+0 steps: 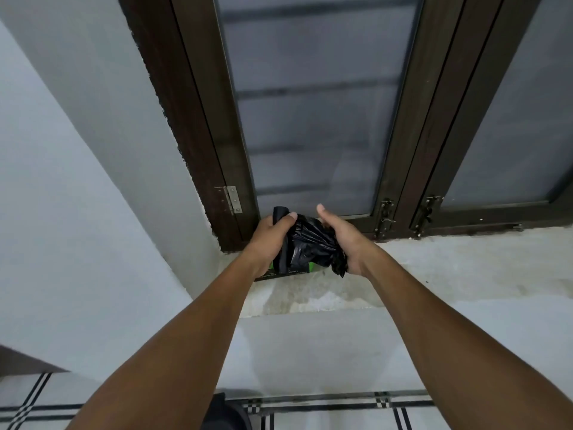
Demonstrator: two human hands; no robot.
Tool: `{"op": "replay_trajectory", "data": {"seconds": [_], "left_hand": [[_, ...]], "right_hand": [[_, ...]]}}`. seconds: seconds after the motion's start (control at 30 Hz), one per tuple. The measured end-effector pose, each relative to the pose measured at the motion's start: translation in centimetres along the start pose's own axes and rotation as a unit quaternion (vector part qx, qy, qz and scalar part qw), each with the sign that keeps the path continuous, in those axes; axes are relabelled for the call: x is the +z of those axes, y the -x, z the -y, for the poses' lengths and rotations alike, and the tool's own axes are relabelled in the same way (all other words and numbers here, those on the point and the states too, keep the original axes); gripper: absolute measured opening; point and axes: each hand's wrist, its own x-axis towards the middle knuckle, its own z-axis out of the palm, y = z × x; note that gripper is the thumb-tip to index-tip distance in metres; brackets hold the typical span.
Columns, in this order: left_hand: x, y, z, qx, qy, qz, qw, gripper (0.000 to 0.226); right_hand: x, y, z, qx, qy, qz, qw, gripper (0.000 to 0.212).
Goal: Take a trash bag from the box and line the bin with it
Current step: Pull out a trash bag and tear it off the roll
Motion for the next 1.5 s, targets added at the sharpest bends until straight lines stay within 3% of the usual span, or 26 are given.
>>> {"op": "replay_trajectory", "data": {"seconds": [0.2, 0.33, 0.47, 0.7, 0.83, 0.97, 1.07, 1.23, 1.5], "left_hand": [[0.0, -0.2, 0.4, 0.03, -0.03, -0.006, 0.999, 0.031], [0.1, 0.0, 0.2, 0.042, -0.048, -0.004, 0.998, 0.027], [0.1, -0.2, 0.1, 0.041, -0.064, -0.013, 0.997, 0.025], [0.0, 0.3, -0.1, 0.046, -0.054, -0.028, 0.997, 0.019], [0.0, 0.6, 0.1, 0.052, -0.063, -0.026, 0.996, 0.022], [0.1, 0.7, 0.0, 0.06, -0.058, -0.036, 0.996, 0.024], [0.3, 0.8, -0.2, 0.057, -0.031, -0.042, 0.997, 0.021], [1.2, 0.9, -0.9, 0.031, 0.051, -0.043, 0.997, 0.022], [2.0, 1.0, -0.5, 0.008, 0.083, -0.072, 0.994, 0.019]], "right_hand": [[0.5, -0.4, 0.7, -0.081, 0.124, -0.036, 0.988, 0.045], [0.4, 0.0, 0.9, -0.094, 0.136, -0.002, 0.986, 0.057], [0.4, -0.2, 1.1, -0.122, 0.178, -0.032, 0.976, 0.033], [0.4, -0.1, 1.1, -0.127, 0.118, -0.072, 0.982, 0.037], [0.2, 0.3, 1.0, -0.122, 0.109, -0.039, 0.986, 0.048], [0.2, 0.3, 0.9, -0.129, 0.119, -0.027, 0.984, 0.028], [0.4, -0.1, 0.5, -0.145, 0.067, -0.037, 0.986, 0.017], [1.9, -0.4, -0.2, -0.158, -0.068, -0.051, 0.984, 0.016], [3.0, -0.5, -0.8, -0.151, -0.124, -0.08, 0.977, 0.017]]}}
